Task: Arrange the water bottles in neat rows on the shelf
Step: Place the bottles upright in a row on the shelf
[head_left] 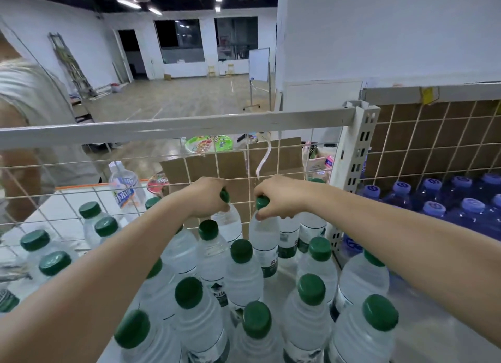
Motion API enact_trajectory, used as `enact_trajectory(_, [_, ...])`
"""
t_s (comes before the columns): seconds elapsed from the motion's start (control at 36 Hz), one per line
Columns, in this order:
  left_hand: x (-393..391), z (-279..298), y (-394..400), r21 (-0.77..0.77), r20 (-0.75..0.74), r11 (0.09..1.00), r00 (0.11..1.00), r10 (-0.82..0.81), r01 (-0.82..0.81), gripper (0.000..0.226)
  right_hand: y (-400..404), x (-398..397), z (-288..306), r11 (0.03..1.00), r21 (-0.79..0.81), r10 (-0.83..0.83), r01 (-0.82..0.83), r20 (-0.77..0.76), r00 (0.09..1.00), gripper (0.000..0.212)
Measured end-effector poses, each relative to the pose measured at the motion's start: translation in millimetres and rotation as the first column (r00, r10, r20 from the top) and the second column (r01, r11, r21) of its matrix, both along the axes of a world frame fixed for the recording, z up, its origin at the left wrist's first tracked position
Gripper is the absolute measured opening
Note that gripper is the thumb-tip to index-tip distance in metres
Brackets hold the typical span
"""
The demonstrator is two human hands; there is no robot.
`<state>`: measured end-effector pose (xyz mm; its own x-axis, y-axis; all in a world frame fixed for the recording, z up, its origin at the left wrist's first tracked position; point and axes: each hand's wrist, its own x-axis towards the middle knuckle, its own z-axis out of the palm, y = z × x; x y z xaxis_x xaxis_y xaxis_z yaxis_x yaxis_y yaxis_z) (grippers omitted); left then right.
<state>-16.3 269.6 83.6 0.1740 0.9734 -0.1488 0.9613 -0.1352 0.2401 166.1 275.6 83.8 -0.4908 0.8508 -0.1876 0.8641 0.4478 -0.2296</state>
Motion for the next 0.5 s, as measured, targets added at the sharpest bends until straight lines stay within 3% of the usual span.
enact_trajectory(0.39, [2.1, -6.4, 0.4, 0.005, 0.002, 1.000, 1.000, -0.004, 0.004, 0.028, 21.6, -11.6, -16.5, 0.990, 0.069, -0.116, 0.119, -0.046, 0.992, 0.021])
enact_trajectory(0.5, [2.7, -11.0, 3.0, 0.007, -0.020, 1.000, 1.000, -0.004, 0.004, 0.036, 19.4, -13.4, -18.3, 0.990, 0.027, -0.137, 0.139, -0.076, 0.988, 0.022])
